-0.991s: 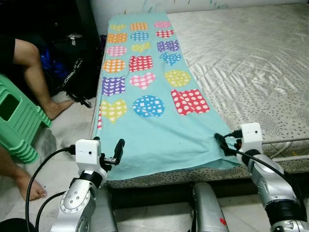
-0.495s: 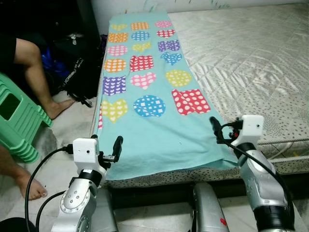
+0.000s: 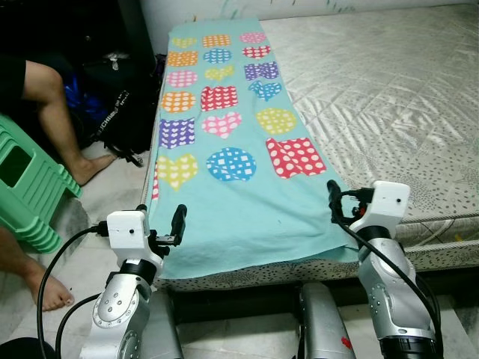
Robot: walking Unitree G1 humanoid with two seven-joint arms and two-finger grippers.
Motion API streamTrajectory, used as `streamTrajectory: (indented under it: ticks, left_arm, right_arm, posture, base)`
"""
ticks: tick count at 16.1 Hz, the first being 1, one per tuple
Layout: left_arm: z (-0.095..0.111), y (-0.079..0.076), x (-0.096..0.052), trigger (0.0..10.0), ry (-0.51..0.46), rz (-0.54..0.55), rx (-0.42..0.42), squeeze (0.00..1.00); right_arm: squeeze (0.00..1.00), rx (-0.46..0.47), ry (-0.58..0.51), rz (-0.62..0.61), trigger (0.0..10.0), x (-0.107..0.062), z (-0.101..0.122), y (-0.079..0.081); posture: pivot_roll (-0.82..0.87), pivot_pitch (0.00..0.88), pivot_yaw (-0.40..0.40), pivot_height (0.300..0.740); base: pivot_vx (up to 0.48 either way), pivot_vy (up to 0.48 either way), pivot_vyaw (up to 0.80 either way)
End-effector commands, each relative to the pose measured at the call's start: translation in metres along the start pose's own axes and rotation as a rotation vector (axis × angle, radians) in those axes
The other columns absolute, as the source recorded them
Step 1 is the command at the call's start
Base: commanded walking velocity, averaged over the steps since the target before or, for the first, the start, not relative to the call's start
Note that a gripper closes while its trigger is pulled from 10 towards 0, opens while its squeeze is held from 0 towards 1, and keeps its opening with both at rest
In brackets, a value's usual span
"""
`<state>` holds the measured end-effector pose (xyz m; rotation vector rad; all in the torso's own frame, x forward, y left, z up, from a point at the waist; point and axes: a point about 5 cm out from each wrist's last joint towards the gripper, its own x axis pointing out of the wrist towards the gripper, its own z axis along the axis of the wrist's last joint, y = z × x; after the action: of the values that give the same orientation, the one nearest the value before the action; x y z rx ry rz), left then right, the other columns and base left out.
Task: Clean up the room
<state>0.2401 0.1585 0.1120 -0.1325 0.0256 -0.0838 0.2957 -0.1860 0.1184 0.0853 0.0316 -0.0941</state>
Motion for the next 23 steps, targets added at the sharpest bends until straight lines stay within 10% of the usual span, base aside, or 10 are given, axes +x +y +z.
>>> streamTrajectory:
  ticks: [1,23]
  left_arm:
    - [-0.0002,0.0040,-0.0010,10.0,0.001,0.020,0.001,0.00]
    - [-0.0005,0.0040,-0.0011,10.0,0.002,0.021,0.000,0.00]
  right_arm:
    - [0.00,0.008,-0.013,0.004,10.0,0.0006,0.0047,0.0019]
    - [0.00,0.015,-0.016,-0.001,10.0,-0.0002,0.0077,0.0023]
  posture:
    - [-0.08,0.000,0.058,0.495]
    - [-0.08,0.000,0.058,0.495]
  base:
    - [0.000,0.000,0.00]
    - [0.000,0.000,0.00]
